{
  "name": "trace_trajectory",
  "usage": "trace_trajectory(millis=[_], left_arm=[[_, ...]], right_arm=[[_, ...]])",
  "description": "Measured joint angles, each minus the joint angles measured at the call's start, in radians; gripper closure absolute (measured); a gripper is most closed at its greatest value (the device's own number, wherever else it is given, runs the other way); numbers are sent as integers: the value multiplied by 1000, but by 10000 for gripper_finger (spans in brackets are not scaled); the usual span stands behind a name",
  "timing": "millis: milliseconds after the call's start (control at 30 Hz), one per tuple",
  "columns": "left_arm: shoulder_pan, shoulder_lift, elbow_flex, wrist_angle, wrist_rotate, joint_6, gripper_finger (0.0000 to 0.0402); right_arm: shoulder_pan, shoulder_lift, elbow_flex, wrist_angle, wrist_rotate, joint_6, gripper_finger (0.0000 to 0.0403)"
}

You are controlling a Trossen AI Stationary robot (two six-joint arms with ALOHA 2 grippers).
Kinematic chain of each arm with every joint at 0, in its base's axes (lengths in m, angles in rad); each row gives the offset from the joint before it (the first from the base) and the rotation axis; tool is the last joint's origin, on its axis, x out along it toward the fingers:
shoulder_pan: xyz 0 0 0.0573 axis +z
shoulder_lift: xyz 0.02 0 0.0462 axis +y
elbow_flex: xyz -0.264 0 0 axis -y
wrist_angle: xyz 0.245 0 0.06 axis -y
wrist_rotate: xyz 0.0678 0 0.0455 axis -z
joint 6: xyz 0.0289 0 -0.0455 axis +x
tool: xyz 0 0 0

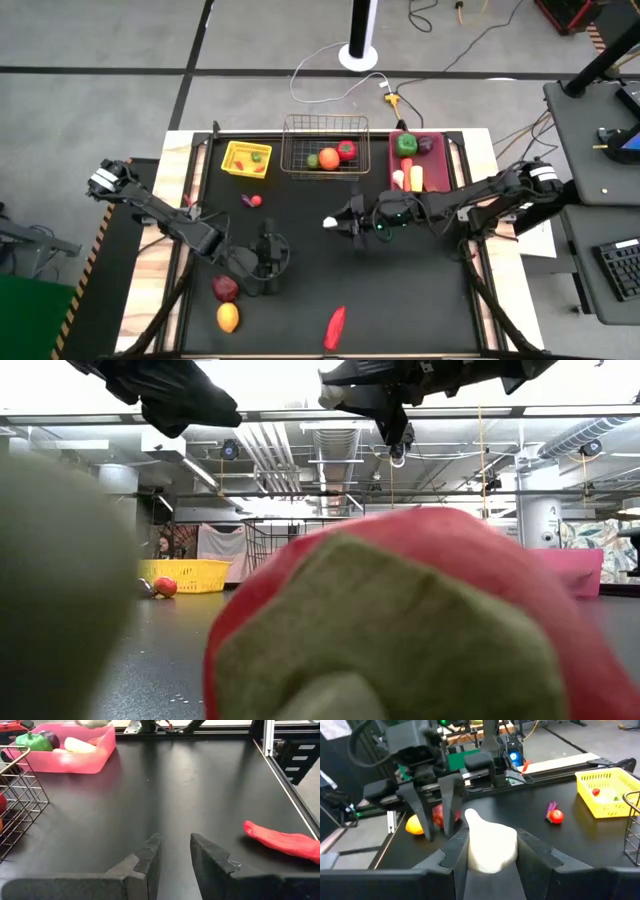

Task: Sort produce into baskets
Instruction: Put the large white garlic into the pink bin

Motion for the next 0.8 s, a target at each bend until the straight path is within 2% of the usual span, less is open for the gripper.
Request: trace_trajectory(millis=[267,467,633,800], left_arm=[[3,0,-5,-1,-25,54,314],[57,-24,1,-6,-62,232,314],[113,-84,11,4,-64,310,314],[114,-90,9,19,-15,271,314]], right_arm=[[-18,10,0,22,8,-69,271],[-130,8,0,53,5,-99,271],[-223,8,0,70,-100,-108,271],[-179,8,-3,70,-132,-139,271]])
